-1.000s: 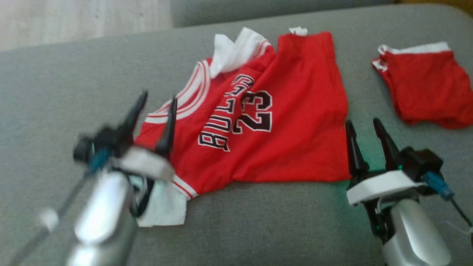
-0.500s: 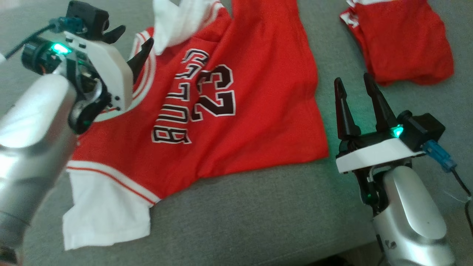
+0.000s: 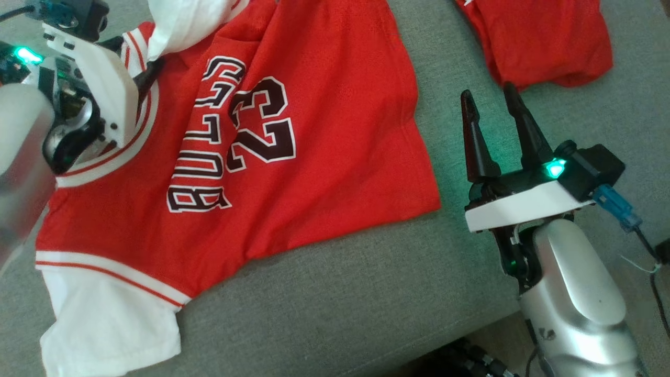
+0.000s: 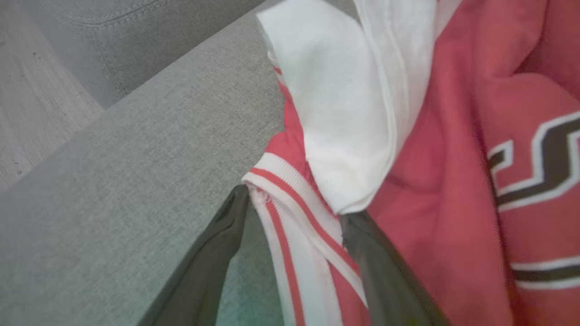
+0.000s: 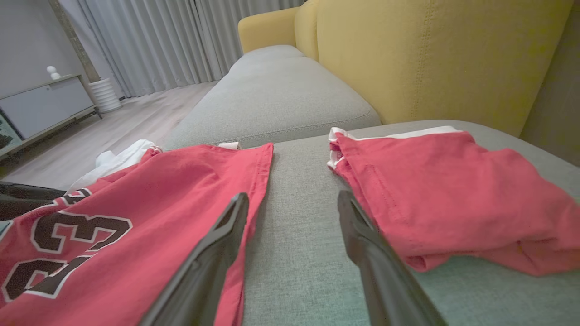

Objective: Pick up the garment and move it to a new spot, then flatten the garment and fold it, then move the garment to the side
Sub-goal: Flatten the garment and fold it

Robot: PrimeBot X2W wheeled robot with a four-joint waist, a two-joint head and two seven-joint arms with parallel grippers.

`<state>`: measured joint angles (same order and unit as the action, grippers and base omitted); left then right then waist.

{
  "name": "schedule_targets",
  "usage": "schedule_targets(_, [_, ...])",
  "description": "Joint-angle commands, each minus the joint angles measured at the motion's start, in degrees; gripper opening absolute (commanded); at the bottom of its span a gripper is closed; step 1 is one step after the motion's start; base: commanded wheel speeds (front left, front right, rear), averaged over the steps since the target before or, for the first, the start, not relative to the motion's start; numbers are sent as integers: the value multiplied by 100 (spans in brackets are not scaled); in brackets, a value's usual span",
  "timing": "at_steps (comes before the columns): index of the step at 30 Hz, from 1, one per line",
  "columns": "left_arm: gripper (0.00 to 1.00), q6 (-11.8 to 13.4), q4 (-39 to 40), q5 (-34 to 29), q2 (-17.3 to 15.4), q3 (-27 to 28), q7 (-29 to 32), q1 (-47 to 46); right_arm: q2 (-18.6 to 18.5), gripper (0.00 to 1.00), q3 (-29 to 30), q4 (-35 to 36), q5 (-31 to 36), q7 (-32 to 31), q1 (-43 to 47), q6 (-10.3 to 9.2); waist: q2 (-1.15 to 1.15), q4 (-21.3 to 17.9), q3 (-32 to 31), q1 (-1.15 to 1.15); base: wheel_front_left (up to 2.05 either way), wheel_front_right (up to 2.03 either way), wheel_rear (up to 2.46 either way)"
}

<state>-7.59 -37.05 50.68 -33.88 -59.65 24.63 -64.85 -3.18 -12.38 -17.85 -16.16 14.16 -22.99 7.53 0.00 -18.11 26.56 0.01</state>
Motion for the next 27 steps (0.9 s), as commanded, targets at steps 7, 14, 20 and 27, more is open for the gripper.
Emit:
schedule_targets(7, [81, 10, -178, 265, -175, -179, 180, -401, 30, 100, -104, 200, -44, 68, -68, -4, 0, -48, 52, -1, 0, 0, 0])
schedule_targets(14, [0, 69, -475, 321, -199, -213, -232, -686, 30, 100, -49, 266, 4, 76, -87, -4, 0, -11, 104, -1, 0, 0, 0])
schedule_targets(20, [0, 577, -1180, 210, -83, 149, -1219, -1008, 30, 100, -22, 315, 65, 79, -105, -4, 0, 81, 177, -1, 0, 0, 0])
schedule_targets(27, [0, 1010, -1909, 150, -30, 451, -2162, -1317, 30, 100, -20, 328, 137, 72, -131, -4, 0, 198, 252, -1, 0, 0, 0])
